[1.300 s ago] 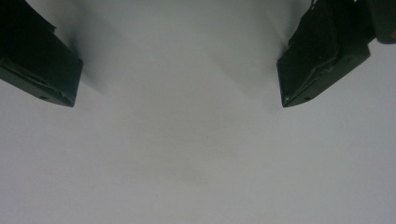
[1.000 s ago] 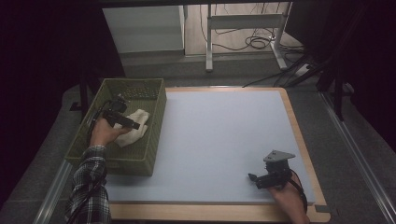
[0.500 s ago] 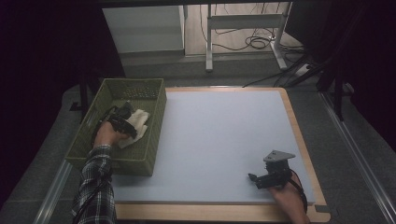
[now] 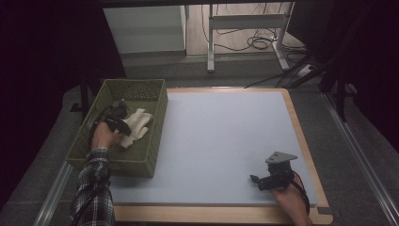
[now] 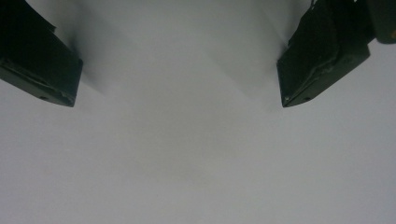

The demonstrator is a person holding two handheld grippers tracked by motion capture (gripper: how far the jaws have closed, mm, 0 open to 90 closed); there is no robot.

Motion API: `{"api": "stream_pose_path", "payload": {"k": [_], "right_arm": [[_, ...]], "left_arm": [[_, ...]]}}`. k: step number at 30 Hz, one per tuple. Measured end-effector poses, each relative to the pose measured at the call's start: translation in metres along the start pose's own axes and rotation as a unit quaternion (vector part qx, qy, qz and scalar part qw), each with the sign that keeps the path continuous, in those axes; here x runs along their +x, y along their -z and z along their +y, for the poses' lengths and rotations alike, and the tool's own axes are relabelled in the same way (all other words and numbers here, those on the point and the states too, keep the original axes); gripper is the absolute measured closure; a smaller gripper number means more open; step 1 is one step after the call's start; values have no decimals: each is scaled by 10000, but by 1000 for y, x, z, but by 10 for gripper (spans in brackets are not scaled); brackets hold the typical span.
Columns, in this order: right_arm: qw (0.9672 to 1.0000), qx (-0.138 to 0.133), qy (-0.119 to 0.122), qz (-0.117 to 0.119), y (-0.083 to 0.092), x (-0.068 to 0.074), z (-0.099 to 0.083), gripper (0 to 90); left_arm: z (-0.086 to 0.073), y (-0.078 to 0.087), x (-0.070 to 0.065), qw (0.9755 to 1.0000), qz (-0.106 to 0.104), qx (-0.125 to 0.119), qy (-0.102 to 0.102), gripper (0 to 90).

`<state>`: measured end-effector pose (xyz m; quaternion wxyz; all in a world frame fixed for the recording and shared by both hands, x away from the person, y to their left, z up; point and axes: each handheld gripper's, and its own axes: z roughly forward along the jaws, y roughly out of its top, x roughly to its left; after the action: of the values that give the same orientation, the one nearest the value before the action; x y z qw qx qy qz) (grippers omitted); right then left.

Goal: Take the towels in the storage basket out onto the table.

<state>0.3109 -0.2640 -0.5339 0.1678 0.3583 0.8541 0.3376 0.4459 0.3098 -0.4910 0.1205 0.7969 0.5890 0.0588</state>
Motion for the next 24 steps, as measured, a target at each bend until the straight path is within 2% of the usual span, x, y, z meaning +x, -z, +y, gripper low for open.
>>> {"api": "stream_pose_path", "payload": {"k": [7, 14, 16, 24], "right_arm": [[10000, -1, 3, -4, 0, 0, 0, 1], [10000, -1, 5, -5, 0, 0, 0, 1], [10000, -1, 4, -5, 0, 0, 0, 1], [10000, 0, 8, -5, 0, 0, 0, 1]], "left_arm": [[-9, 28, 6, 9981, -232, -536, 207, 784], [-18, 56, 3, 9949, -380, -927, 120, 783], [-21, 63, 2, 9931, -471, -1067, 150, 783], [-28, 90, -3, 9895, -499, -1357, 30, 777]]}}
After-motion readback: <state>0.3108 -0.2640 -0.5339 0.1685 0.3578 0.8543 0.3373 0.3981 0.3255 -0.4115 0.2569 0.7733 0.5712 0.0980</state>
